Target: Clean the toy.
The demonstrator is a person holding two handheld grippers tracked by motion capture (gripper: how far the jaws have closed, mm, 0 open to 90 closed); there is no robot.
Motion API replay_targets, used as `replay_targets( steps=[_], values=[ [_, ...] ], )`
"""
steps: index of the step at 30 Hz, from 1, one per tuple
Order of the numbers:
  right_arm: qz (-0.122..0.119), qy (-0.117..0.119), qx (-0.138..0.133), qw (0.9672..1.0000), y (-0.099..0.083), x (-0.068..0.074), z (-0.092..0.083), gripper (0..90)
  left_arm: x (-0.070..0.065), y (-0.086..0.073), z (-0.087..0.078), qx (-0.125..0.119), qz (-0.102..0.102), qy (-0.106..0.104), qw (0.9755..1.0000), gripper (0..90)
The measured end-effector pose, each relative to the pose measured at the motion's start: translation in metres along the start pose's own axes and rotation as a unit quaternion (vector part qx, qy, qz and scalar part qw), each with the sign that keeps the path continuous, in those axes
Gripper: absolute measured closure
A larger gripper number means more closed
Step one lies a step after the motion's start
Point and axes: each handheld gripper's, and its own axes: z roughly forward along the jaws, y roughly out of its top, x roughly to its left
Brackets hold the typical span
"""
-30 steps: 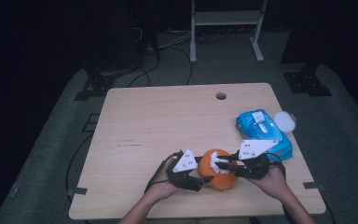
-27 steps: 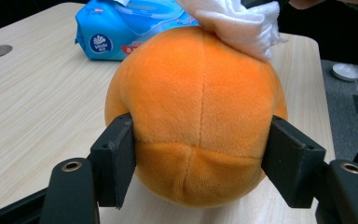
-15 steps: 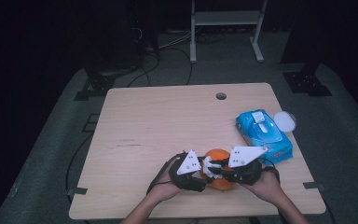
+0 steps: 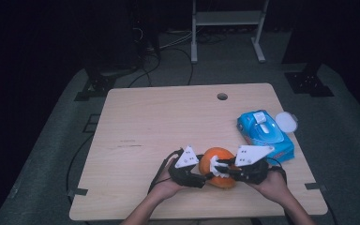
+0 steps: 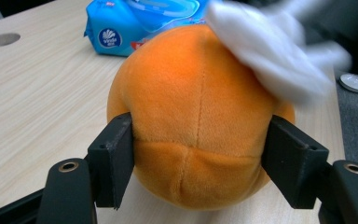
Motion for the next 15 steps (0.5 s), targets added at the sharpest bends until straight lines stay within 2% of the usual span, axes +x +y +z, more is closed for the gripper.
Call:
replay_targets(
  steps=[1,2,4,6,7,9,10,13,15],
  values=[
    [-0.008,-0.003,0.005,1.0,0.001,0.002,0.002,77.0,0.002,-0.002,-0.001,-0.001,-0.006,-0.003,1.0,31.2],
    [-0.006,0.001,0.006,1.0,0.0,0.002,0.002,77.0,0.004,-0.004,-0.002,-0.004,-0.014,-0.005,0.9999,31.2],
    [0.001,-0.001,0.009,1.0,-0.004,-0.003,-0.001,77.0,0.011,-0.009,-0.004,-0.003,-0.029,-0.005,0.9996,31.4],
    [0.012,-0.014,0.017,0.9997,-0.014,-0.01,-0.005,77.0,0.018,-0.014,-0.005,-0.003,-0.045,-0.009,0.999,31.5],
    [0.021,-0.026,0.025,0.9992,-0.022,-0.016,-0.007,77.0,0.02,-0.014,-0.005,-0.002,-0.045,-0.012,0.9989,31.2],
    [0.037,-0.027,0.027,0.9986,-0.03,-0.021,-0.009,77.0,0.021,-0.015,-0.005,-0.005,-0.043,-0.028,0.9987,28.6],
    [0.048,-0.023,0.023,0.9983,-0.033,-0.023,-0.01,77.0,0.02,-0.013,-0.005,-0.003,-0.038,-0.035,0.9986,23.7],
    [0.043,-0.029,0.029,0.9982,-0.032,-0.022,-0.007,77.0,0.016,-0.01,-0.003,-0.002,-0.028,-0.031,0.9991,21.3],
    [0.038,-0.027,0.026,0.9986,-0.028,-0.019,-0.005,77.0,0.015,-0.011,-0.003,0.0,-0.024,-0.022,0.9995,25.0]
  ],
)
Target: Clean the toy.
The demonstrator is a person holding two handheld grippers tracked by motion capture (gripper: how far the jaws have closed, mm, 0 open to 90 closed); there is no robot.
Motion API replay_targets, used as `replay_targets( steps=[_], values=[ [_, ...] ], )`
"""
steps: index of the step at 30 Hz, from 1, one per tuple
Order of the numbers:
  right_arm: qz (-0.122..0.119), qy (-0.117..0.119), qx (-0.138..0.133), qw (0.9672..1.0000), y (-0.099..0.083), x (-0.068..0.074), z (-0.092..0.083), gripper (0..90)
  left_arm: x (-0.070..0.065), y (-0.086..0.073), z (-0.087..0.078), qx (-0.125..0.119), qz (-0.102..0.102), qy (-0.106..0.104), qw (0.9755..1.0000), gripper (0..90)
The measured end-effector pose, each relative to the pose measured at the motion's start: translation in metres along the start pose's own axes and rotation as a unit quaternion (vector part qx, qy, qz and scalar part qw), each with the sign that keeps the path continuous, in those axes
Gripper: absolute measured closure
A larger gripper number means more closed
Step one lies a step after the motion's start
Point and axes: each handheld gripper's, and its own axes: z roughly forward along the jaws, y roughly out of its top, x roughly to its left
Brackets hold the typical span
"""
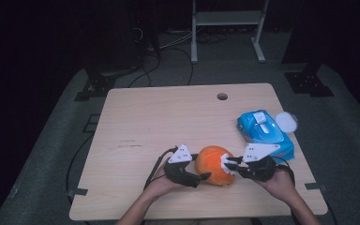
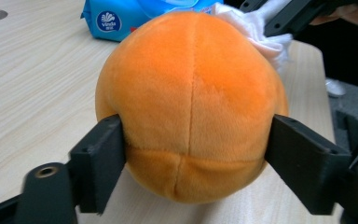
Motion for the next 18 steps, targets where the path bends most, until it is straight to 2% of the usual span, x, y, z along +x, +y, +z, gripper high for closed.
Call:
replay_targets(
  steps=[2,5,7,10,11,14,18],
  values=[
    [-0.011,0.003,-0.003,0.9999,0.004,0.006,0.002,77.0,0.002,-0.001,-0.001,0.0,-0.009,0.003,1.0,28.5],
    [-0.015,0.033,-0.013,0.9993,0.008,0.013,0.005,76.9,0.007,-0.003,-0.003,-0.002,-0.021,0.002,0.9998,29.6],
    [-0.032,0.029,-0.006,0.999,0.009,0.017,0.008,76.9,0.008,-0.005,-0.004,0.0,-0.02,0.002,0.9998,29.9],
    [-0.019,0.033,-0.005,0.9993,0.004,0.01,0.006,77.0,0.011,-0.006,-0.005,-0.003,-0.027,0.002,0.9996,30.9],
    [-0.016,0.027,-0.002,0.9995,0.001,0.006,0.005,77.0,0.012,-0.007,-0.005,-0.003,-0.028,0.003,0.9996,30.9],
    [0.017,0.01,0.008,0.9998,-0.011,-0.007,0.001,77.0,0.016,-0.009,-0.006,-0.003,-0.039,0.003,0.9992,30.7],
    [0.035,0.015,0.012,0.9992,-0.02,-0.014,0.003,77.0,0.016,-0.008,-0.005,0.0,-0.038,-0.002,0.9993,23.2]
  ],
)
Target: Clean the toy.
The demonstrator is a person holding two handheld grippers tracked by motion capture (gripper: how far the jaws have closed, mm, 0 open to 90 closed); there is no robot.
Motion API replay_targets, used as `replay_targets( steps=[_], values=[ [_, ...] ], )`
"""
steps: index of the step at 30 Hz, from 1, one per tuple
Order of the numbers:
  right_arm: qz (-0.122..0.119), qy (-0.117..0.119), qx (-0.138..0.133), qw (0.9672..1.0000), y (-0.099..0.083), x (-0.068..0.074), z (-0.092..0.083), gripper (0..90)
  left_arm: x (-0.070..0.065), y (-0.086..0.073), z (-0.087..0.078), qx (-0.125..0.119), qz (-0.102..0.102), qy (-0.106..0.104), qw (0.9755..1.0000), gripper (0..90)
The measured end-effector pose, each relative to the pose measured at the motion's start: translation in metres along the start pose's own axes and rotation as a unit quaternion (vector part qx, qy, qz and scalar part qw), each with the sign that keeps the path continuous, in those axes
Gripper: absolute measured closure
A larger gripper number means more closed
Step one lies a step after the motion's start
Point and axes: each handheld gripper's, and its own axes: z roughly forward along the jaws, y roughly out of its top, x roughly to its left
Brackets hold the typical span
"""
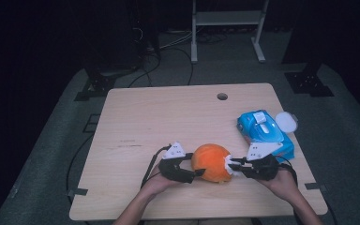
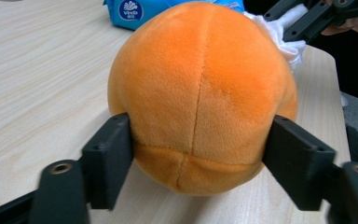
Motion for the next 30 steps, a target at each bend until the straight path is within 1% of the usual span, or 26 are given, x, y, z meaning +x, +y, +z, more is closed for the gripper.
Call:
replay_targets(
  steps=[2,3,4,6,8,10,12,13,15,17,18,19,21,22,23,24,25,26,27,28,29,30],
  values=[
    [-0.005,0.001,0.002,1.0,0.001,0.002,0.001,77.0,-0.001,0.001,0.001,0.001,-0.001,0.001,1.0,20.2],
    [-0.003,0.004,0.001,1.0,0.003,0.003,0.002,76.9,-0.002,0.001,0.001,-0.001,0.002,0.002,1.0,20.3],
    [-0.005,0.009,-0.004,0.9999,0.005,0.006,0.002,76.9,-0.004,0.002,0.001,-0.001,0.005,0.003,1.0,22.5],
    [-0.013,0.015,-0.007,0.9998,0.009,0.01,0.003,76.9,-0.007,0.002,0.001,-0.002,0.021,0.009,0.9997,25.4],
    [-0.018,0.024,-0.016,0.9994,0.014,0.013,0.002,76.9,-0.011,0.004,0.001,0.003,0.044,0.013,0.9989,27.2],
    [-0.023,0.017,-0.023,0.9993,0.019,0.014,0.0,76.9,-0.015,0.005,0.002,0.007,0.067,0.017,0.9976,28.2],
    [-0.016,0.011,-0.032,0.9993,0.021,0.01,-0.002,76.9,-0.018,0.005,0.002,0.009,0.082,0.019,0.9964,28.4],
    [-0.01,0.006,-0.035,0.9993,0.02,0.007,-0.003,76.9,-0.018,0.005,0.002,0.009,0.084,0.018,0.9963,28.3],
    [0.002,0.003,-0.035,0.9994,0.016,0.001,-0.004,76.9,-0.017,0.005,0.002,0.005,0.075,0.012,0.9971,25.8],
    [0.011,0.006,-0.035,0.9993,0.012,-0.001,-0.004,77.0,-0.014,0.005,0.003,-0.005,0.044,-0.003,0.999,18.4],
    [0.012,0.01,-0.035,0.9993,0.011,0.001,-0.003,77.0,-0.014,0.006,0.004,-0.008,0.033,-0.007,0.9994,16.9],
    [0.01,0.013,-0.035,0.9993,0.012,0.003,-0.003,77.0,-0.014,0.006,0.005,-0.01,0.03,-0.005,0.9995,16.8],
    [0.0,0.012,-0.031,0.9994,0.016,0.01,-0.001,77.0,-0.016,0.007,0.006,-0.01,0.039,0.006,0.9992,22.3],
    [-0.008,0.013,-0.032,0.9994,0.02,0.013,-0.001,77.0,-0.019,0.007,0.006,-0.012,0.043,0.011,0.9989,24.4],
    [-0.013,0.018,-0.038,0.999,0.024,0.016,0.0,77.0,-0.021,0.008,0.006,-0.013,0.052,0.014,0.9984,25.7],
    [-0.016,0.023,-0.042,0.9987,0.028,0.02,0.0,77.0,-0.027,0.01,0.007,-0.012,0.073,0.022,0.9971,26.7],
    [-0.029,0.025,-0.05,0.998,0.035,0.026,0.001,76.9,-0.033,0.012,0.007,-0.008,0.096,0.027,0.995,27.3],
    [-0.041,0.027,-0.054,0.9974,0.04,0.031,0.003,77.0,-0.039,0.014,0.008,-0.005,0.12,0.032,0.9922,27.8],
    [-0.056,0.028,-0.054,0.9966,0.046,0.035,0.005,77.0,-0.045,0.014,0.009,-0.001,0.137,0.037,0.9898,27.9],
    [-0.064,0.024,-0.05,0.9964,0.05,0.04,0.006,77.0,-0.048,0.015,0.009,0.004,0.152,0.04,0.9875,27.9],
    [-0.07,0.019,-0.047,0.9962,0.052,0.042,0.006,77.1,-0.05,0.014,0.009,0.007,0.163,0.044,0.9856,28.2],
    [-0.072,0.018,-0.043,0.9963,0.052,0.042,0.006,77.1,-0.05,0.013,0.009,0.006,0.167,0.044,0.985,28.5]
  ],
)
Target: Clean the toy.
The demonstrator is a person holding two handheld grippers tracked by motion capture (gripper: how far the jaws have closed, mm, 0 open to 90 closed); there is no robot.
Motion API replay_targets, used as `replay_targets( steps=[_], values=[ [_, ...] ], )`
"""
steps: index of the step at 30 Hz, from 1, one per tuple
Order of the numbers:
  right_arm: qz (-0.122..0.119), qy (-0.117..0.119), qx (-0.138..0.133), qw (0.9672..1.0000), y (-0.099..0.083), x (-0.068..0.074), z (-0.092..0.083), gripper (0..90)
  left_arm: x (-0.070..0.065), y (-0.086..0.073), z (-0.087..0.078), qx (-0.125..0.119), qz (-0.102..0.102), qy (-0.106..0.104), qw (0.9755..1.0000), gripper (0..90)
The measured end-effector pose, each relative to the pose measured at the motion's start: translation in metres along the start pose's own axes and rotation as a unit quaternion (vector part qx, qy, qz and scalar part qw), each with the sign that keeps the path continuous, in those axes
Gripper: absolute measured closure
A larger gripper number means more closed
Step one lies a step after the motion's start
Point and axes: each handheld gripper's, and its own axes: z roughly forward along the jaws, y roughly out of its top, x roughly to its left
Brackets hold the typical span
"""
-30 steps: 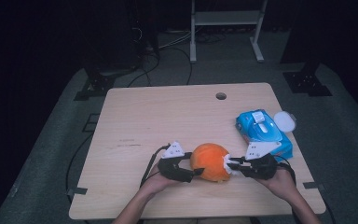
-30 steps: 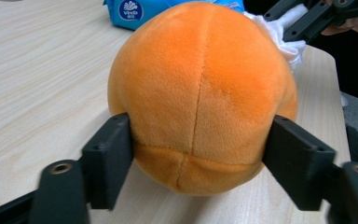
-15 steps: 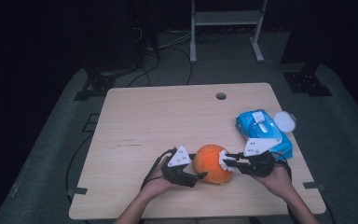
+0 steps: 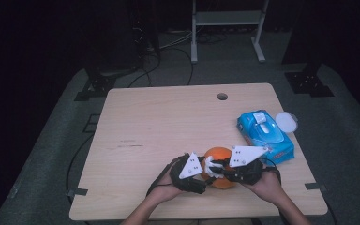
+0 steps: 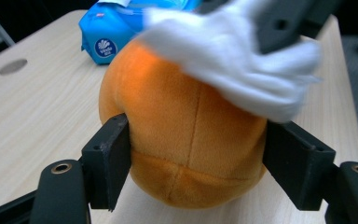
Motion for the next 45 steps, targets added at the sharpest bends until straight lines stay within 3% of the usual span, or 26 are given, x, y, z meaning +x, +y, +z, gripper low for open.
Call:
replay_targets(
  steps=[3,6,8,10,11,14,17,20,22,28,29,30,32,33,34,36,39,41,42,45],
  values=[
    [0.008,-0.015,0.001,0.9998,-0.007,-0.008,-0.007,77.1,0.003,-0.003,0.0,-0.002,-0.007,-0.004,1.0,28.9],
    [0.034,-0.036,0.003,0.9988,-0.018,-0.021,-0.02,77.1,0.005,-0.004,0.001,-0.006,-0.02,-0.009,0.9997,27.1],
    [0.047,-0.038,0.002,0.9982,-0.023,-0.025,-0.024,77.1,0.009,-0.004,0.002,-0.02,-0.059,-0.021,0.9978,20.8],
    [0.053,-0.037,0.001,0.9979,-0.025,-0.026,-0.024,77.0,0.013,-0.004,0.004,-0.034,-0.113,-0.031,0.9925,17.4],
    [0.047,-0.035,0.003,0.9983,-0.023,-0.023,-0.022,77.1,0.015,-0.005,0.005,-0.034,-0.121,-0.031,0.9916,18.2],
    [0.016,-0.025,0.012,0.9995,-0.013,-0.012,-0.012,77.0,0.009,-0.004,0.004,-0.035,-0.092,-0.014,0.995,25.9],
    [-0.002,-0.009,0.012,0.9999,-0.003,0.0,-0.001,77.1,-0.005,0.002,0.004,-0.026,-0.022,0.005,0.9994,28.6],
    [-0.012,-0.005,0.012,0.9998,0.003,0.005,0.001,77.1,-0.014,0.005,0.004,-0.018,0.032,0.012,0.9992,29.7],
    [-0.011,-0.008,0.012,0.9998,0.002,0.004,-0.002,77.1,-0.014,0.004,0.003,-0.018,0.043,0.011,0.9989,30.2],
    [0.034,-0.035,0.007,0.9988,-0.019,-0.021,-0.026,77.1,-0.009,-0.001,0.003,-0.018,0.032,0.004,0.9993,29.6],
    [0.045,-0.037,0.007,0.9983,-0.023,-0.024,-0.029,77.1,-0.007,-0.002,0.004,-0.022,0.015,-0.002,0.9996,27.8],
    [0.055,-0.039,0.008,0.9977,-0.028,-0.027,-0.031,77.1,-0.004,-0.002,0.005,-0.028,-0.018,-0.013,0.9994,23.3],
    [0.066,-0.041,0.009,0.9969,-0.034,-0.03,-0.032,77.1,0.004,-0.003,0.009,-0.033,-0.092,-0.033,0.9947,15.2],
    [0.067,-0.036,0.008,0.9971,-0.035,-0.029,-0.031,77.1,0.007,-0.004,0.01,-0.029,-0.114,-0.036,0.9924,12.3],
    [0.061,-0.031,0.01,0.9976,-0.032,-0.025,-0.028,77.1,0.007,-0.004,0.011,-0.029,-0.12,-0.035,0.9918,14.0],
    [0.044,-0.029,0.015,0.9985,-0.026,-0.019,-0.023,77.0,0.005,-0.004,0.01,-0.022,-0.101,-0.026,0.9943,18.2],
    [0.024,-0.006,0.01,0.9996,-0.014,-0.007,-0.011,77.1,-0.006,-0.001,0.008,-0.018,-0.039,-0.008,0.999,23.8],
    [0.011,0.0,0.012,0.9999,-0.009,0.0,-0.004,77.1,-0.011,0.001,0.008,-0.005,-0.002,0.005,1.0,25.4],
    [0.004,0.0,0.016,0.9999,-0.008,0.001,-0.002,77.1,-0.01,0.0,0.007,-0.003,0.007,0.008,0.9999,26.7],
    [0.012,-0.008,0.014,0.9998,-0.012,-0.006,-0.008,77.1,-0.004,-0.006,0.006,-0.005,-0.012,-0.002,0.9999,29.0]
  ],
)
